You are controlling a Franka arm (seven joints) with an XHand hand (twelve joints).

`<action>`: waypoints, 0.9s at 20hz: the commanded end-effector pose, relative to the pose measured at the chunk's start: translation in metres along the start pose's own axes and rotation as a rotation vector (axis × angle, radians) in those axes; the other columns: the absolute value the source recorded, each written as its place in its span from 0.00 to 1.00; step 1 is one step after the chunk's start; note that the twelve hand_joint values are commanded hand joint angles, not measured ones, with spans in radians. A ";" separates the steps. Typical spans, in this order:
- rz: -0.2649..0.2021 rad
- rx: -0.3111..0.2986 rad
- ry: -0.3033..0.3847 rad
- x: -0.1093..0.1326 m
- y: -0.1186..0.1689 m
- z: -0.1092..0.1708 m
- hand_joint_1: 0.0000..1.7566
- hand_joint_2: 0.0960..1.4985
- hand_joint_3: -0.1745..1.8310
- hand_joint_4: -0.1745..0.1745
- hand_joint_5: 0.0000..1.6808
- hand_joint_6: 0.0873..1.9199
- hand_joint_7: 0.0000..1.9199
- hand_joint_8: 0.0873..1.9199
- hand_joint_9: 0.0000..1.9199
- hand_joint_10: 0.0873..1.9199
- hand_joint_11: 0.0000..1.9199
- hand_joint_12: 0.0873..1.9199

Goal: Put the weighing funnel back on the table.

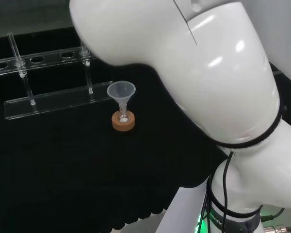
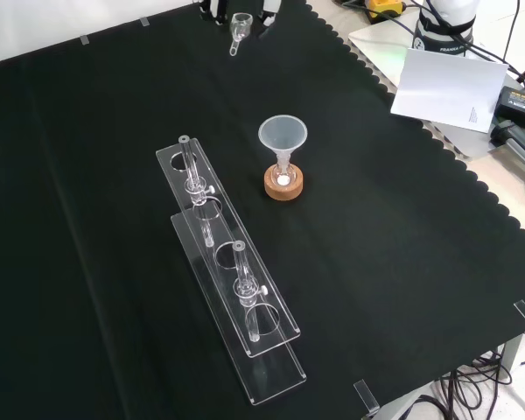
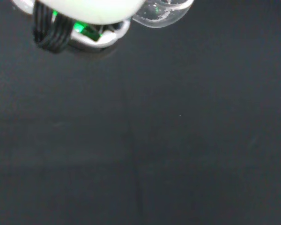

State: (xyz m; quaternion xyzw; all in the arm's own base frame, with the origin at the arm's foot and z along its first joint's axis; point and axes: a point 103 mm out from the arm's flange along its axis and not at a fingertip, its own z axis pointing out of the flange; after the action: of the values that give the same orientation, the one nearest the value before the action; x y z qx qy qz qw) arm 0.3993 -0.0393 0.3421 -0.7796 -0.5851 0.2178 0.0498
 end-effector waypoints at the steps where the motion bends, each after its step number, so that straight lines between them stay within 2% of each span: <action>1: -0.002 0.003 0.006 -0.023 0.021 -0.001 0.64 0.42 0.36 1.00 0.79 0.25 0.32 0.32 0.57 0.04 0.49 0.46; 10: -0.004 -0.006 0.024 -0.041 0.040 0.004 0.64 0.42 0.36 1.00 0.79 0.25 0.32 0.32 0.57 0.04 0.49 0.46; 18: -0.055 0.033 0.001 -0.021 0.075 0.021 0.64 0.42 0.36 1.00 0.79 0.25 0.32 0.32 0.57 0.04 0.49 0.46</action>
State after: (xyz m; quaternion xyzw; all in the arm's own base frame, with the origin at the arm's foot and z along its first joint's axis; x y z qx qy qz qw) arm 0.4283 -0.0891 0.3268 -0.7782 -0.5863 0.2163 0.0624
